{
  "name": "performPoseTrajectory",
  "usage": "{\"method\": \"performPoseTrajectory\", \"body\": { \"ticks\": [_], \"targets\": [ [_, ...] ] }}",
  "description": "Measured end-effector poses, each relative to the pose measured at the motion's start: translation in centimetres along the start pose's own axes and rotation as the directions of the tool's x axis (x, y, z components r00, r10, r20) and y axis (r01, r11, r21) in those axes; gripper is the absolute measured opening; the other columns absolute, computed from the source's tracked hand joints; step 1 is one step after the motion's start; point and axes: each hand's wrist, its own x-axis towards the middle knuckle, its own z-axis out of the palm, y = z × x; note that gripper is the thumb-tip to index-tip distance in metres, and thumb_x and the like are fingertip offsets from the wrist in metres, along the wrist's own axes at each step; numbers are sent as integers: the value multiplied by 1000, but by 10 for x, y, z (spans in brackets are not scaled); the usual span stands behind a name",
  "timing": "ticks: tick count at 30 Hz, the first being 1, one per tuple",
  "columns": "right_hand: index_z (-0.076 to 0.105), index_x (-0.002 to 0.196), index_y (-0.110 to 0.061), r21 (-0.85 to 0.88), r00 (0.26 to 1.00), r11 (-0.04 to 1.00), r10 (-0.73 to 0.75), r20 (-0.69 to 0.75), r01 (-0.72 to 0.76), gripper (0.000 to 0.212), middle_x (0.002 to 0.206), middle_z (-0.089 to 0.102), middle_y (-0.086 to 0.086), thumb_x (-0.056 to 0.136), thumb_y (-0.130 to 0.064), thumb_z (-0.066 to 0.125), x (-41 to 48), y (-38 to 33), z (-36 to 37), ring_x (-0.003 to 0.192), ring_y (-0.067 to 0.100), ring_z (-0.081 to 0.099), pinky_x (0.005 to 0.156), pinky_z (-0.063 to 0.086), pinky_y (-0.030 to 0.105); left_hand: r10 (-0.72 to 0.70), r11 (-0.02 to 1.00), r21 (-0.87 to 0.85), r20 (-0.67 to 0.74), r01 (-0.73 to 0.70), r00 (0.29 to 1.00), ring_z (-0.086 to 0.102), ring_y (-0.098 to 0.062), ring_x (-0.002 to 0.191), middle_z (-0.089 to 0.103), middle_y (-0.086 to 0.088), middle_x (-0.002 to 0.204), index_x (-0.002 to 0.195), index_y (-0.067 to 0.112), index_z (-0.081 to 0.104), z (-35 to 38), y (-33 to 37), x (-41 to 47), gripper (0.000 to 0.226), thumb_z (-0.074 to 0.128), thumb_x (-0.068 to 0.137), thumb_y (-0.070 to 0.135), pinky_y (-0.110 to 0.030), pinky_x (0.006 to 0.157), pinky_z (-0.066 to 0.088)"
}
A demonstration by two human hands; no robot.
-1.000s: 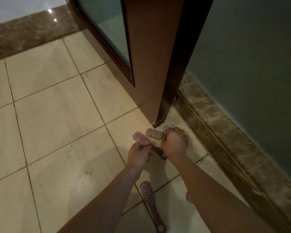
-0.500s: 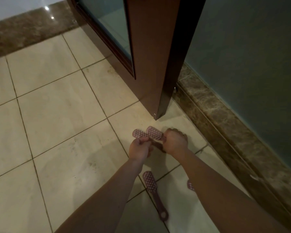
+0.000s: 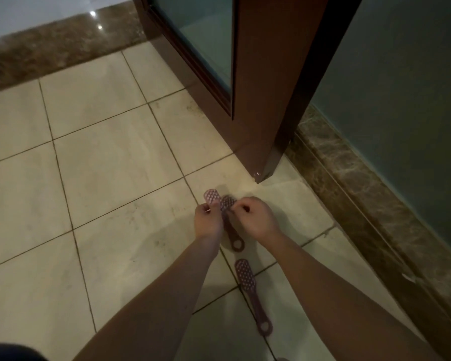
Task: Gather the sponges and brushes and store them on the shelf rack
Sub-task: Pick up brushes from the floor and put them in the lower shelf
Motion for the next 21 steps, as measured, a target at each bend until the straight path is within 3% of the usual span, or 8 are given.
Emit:
{"method": "performPoseTrajectory", "body": {
  "ticks": [1, 4, 10, 15, 18, 21],
  "targets": [
    [65, 94, -27, -82, 998, 997, -4, -58, 0, 6, 96, 61, -8, 90, -27, 61, 3, -2, 2, 92, 13, 60, 80, 51, 30, -4, 1000, -17, -6, 4, 1000, 67, -32, 94, 66, -19, 104, 109, 3, 57, -4, -1, 3, 29, 46, 100, 28, -45, 85, 56],
    [57, 120, -22, -337, 995, 940, 10, -100, -44, 34, 119, 54, 0, 88, -33, 63, 11, -6, 5, 111, 20, 53, 87, 48, 34, -38, 997, -60, 21, 39, 999, 68, -30, 79, 65, -19, 99, 101, 7, 54, -16, -4, 9, 21, 45, 101, 25, -39, 71, 58],
    [54, 122, -17, -550, 997, 832, 40, -66, -70, 38, 126, 49, 6, 88, -32, 62, 13, -5, 16, 117, 23, 47, 95, 45, 36, -78, 996, -40, 37, 79, 996, 64, -33, 79, 64, -19, 96, 111, 4, 54, -25, -9, 10, 24, 48, 100, 25, -47, 77, 56],
    [51, 122, -12, -539, 995, 837, 55, -82, -91, 40, 122, 53, 9, 88, -27, 63, 13, -10, 17, 115, 26, 50, 94, 45, 37, -63, 998, 12, 32, 63, 997, 63, -25, 69, 66, -13, 91, 105, 7, 57, -27, -9, 11, 22, 46, 100, 25, -33, 60, 52],
    [45, 112, -15, -454, 994, 884, 81, -78, -108, 32, 102, 64, 6, 88, -25, 64, 6, -12, 16, 97, 26, 62, 72, 45, 30, -56, 998, 33, 36, 55, 998, 52, -17, 53, 63, -9, 80, 102, 2, 60, -28, -7, 9, 26, 43, 101, 21, -25, 49, 42],
    [37, 102, -20, -222, 995, 970, 94, -39, -100, 28, 87, 59, -2, 91, -28, 61, 0, -11, 15, 79, 20, 60, 56, 35, 23, -58, 994, 91, 37, 54, 998, 46, -16, 48, 57, -5, 66, 100, -5, 65, -29, -6, 8, 36, 42, 100, 22, -23, 45, 37]
  ]
}}
